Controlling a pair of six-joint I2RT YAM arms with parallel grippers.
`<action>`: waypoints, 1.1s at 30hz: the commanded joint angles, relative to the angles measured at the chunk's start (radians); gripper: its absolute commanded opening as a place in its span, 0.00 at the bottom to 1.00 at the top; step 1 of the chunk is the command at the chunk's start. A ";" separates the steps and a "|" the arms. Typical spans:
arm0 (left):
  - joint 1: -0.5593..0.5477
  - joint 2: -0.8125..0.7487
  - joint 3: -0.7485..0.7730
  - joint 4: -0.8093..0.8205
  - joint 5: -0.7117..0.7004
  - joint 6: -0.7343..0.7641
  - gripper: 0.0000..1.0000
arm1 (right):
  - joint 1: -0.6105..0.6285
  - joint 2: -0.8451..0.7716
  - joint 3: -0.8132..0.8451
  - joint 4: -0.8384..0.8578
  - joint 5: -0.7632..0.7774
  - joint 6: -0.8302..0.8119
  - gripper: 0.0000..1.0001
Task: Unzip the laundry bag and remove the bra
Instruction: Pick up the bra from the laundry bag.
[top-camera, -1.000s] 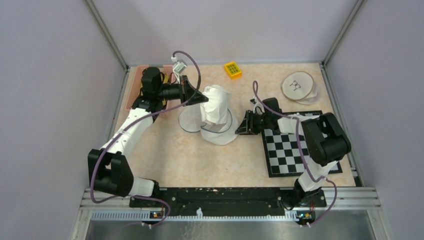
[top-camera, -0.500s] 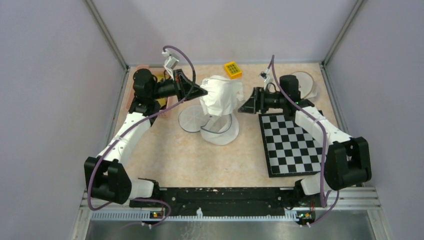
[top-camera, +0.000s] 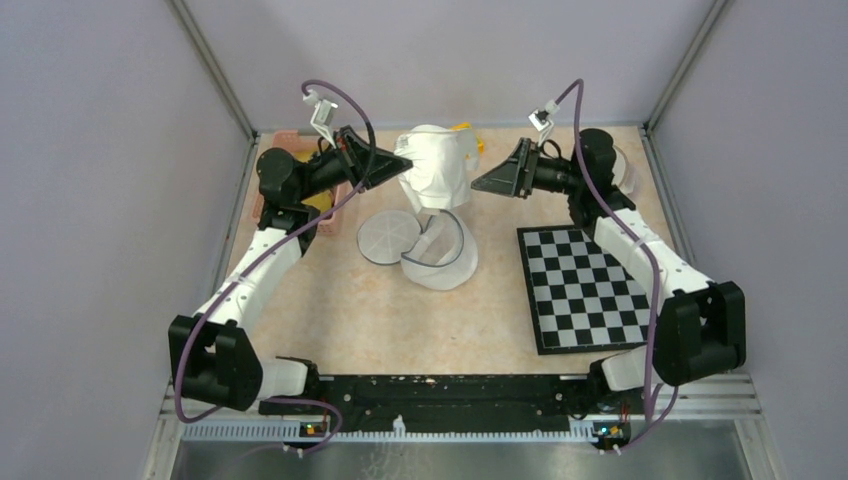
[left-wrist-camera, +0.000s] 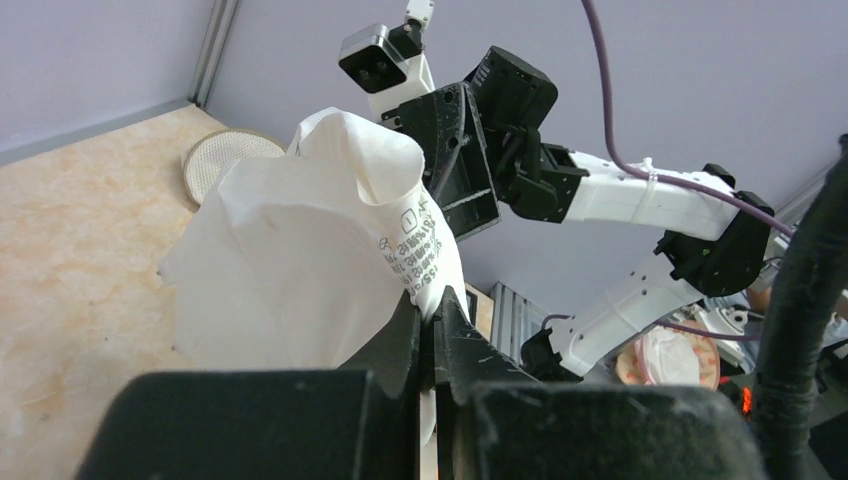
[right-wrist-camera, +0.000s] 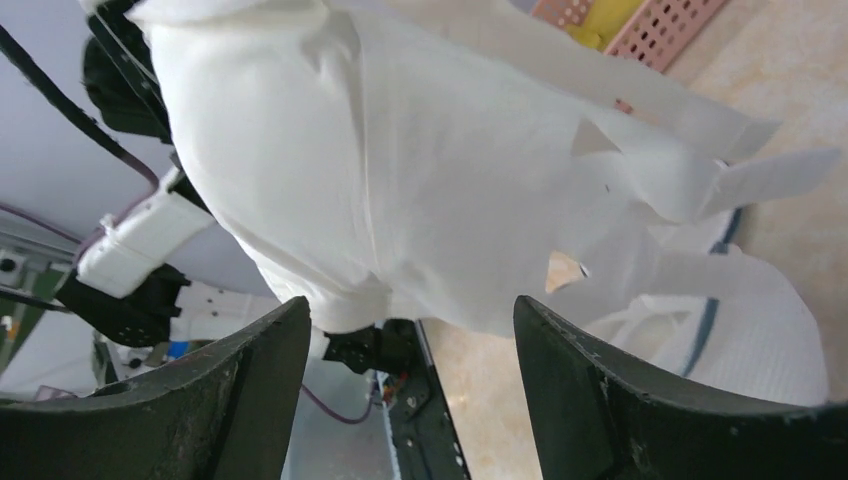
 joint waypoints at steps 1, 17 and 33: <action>0.006 -0.026 -0.008 0.103 -0.034 -0.067 0.00 | 0.030 0.069 0.071 0.261 -0.019 0.247 0.74; 0.016 -0.068 -0.048 -0.062 -0.070 0.111 0.00 | 0.067 0.065 0.077 0.346 -0.021 0.271 0.04; 0.025 -0.149 0.175 -0.924 -0.144 0.988 0.99 | 0.040 0.043 0.472 -0.508 0.017 -0.483 0.00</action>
